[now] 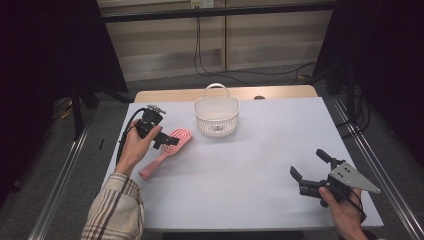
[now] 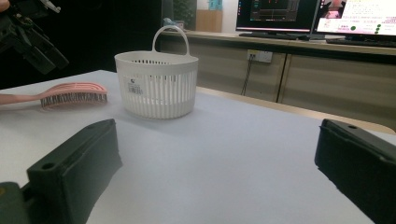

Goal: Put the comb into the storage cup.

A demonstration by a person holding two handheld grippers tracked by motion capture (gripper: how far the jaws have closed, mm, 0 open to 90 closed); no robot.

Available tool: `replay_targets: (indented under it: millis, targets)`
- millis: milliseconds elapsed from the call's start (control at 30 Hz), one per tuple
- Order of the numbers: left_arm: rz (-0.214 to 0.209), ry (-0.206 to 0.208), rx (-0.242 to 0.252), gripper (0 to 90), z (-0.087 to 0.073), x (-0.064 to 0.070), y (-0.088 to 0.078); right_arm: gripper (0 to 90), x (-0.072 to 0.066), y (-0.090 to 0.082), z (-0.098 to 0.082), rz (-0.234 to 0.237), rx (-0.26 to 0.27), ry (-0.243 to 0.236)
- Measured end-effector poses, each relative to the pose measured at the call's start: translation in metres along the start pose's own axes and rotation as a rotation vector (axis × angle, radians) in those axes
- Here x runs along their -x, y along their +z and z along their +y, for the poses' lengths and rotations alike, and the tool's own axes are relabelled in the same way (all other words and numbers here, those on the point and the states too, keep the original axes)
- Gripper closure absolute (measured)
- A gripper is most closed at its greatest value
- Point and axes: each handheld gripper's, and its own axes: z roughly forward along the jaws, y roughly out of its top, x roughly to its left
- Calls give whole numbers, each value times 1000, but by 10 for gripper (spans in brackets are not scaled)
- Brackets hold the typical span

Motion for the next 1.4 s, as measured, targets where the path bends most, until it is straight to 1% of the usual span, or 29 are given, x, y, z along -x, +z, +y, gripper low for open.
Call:
replay_targets:
  millis: [133,200,233,267,300,333,400,433,467,500,567,600,667,700,733,800,867,900,933,967,1067,1100,1133,1167,1233,1300,1333,1367,1400]
  targets:
    - [-2,3,-33,49,1,-2,2,0,0,0,0,4,2,1]
    - [4,-11,-42,45,1,-1,5,0,0,0,0,3,1,-2]
    - [1,-8,-58,42,2,-1,6,0,0,0,0,5,-1,-2]
    - [-3,-4,-56,43,2,-1,7,0,0,0,0,8,0,-3]
    - [-11,-9,-57,43,1,-1,8,0,0,0,0,7,0,-3]
    - [-20,-3,-70,43,1,-2,8,0,0,0,0,6,-1,-6]
    - [-5,3,-91,41,1,-2,11,0,-1,0,0,6,-6,-7]
    - [-12,5,-94,43,1,-1,12,0,0,0,0,7,-7,-7]
    - [-9,1,-89,44,1,-1,14,0,0,0,0,7,-7,-4]
    - [-12,0,-101,43,2,-2,15,0,0,0,0,5,-9,-6]
    - [-7,-4,-110,42,2,-1,17,0,0,0,0,1,-7,-8]
    - [-14,4,-125,43,2,-2,18,0,0,0,0,1,-5,-9]
    - [-26,2,-142,54,2,-3,21,0,0,0,0,-1,-10,-5]
    - [-24,6,-151,53,2,-3,22,0,0,0,0,1,-10,1]
    - [-23,-3,-144,53,2,-3,23,0,0,0,0,2,-8,-1]
    - [-28,9,-158,53,2,-4,24,0,0,0,0,7,-8,-5]
    - [-31,5,-158,53,2,-4,25,0,0,0,0,8,-8,-4]
    - [-25,15,-166,53,2,-3,27,0,0,0,0,7,-8,-5]
    - [-25,6,-166,53,3,-2,28,0,0,0,0,8,-6,-4]
    - [-28,15,-171,52,3,-3,29,0,0,0,0,7,-6,-4]
    - [-16,22,-191,55,3,-4,32,0,0,0,0,6,-8,-6]
    - [-16,18,-193,60,3,-4,33,0,0,0,0,5,-5,-6]
    - [-15,27,-204,63,3,-4,34,0,0,0,0,5,-5,-6]
    - [-9,28,-203,63,4,-4,34,0,0,-1,0,4,-8,-8]
    - [-17,18,-192,63,4,-4,34,0,0,-1,0,7,-6,-7]
    - [-15,12,-198,62,4,-5,36,0,0,-1,0,1,-1,-10]
    - [-11,17,-213,63,4,-5,37,0,0,-1,0,0,2,-10]
    - [-2,21,-216,67,3,-4,38,0,0,-1,0,0,1,-9]
    - [-2,21,-216,66,3,-4,38,0,1,-1,0,-1,3,-10]
